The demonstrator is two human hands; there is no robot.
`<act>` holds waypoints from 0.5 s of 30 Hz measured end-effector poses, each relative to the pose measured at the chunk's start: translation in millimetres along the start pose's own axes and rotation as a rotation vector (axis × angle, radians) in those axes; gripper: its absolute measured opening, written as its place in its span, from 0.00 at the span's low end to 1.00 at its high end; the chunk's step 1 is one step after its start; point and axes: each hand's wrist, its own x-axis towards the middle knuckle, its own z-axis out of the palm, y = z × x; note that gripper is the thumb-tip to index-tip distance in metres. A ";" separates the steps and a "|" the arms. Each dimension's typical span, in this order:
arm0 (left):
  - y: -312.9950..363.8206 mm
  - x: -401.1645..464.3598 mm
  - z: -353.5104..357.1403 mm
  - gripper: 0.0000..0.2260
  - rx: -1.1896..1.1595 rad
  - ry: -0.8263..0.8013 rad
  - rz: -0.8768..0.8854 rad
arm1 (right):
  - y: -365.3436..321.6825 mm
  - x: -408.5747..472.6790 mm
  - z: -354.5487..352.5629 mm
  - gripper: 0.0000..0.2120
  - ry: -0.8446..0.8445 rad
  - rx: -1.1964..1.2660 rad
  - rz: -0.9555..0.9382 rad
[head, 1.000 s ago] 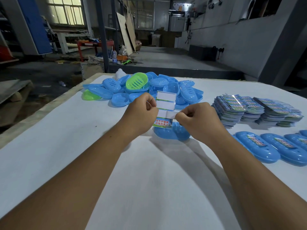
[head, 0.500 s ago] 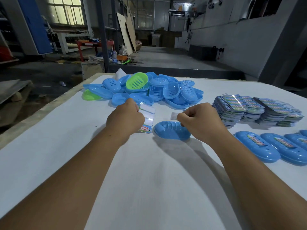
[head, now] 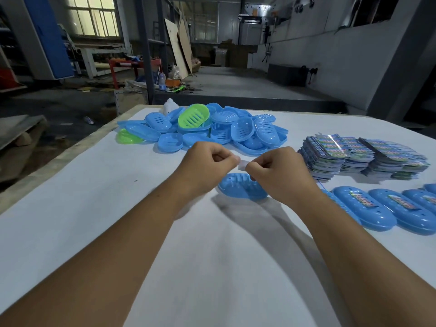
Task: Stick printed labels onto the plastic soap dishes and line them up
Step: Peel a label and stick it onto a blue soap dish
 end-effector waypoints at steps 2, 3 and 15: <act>0.3 -2.6 4.9 0.06 -0.026 -0.046 0.002 | -0.3 -0.2 1.0 0.17 0.008 0.004 -0.021; -0.2 -4.1 7.1 0.06 -0.033 -0.063 0.001 | -0.3 -0.4 1.5 0.17 0.013 0.010 -0.028; -4.2 -5.7 11.0 0.05 -0.046 -0.029 -0.015 | -3.0 -4.7 4.2 0.11 -0.087 0.079 -0.102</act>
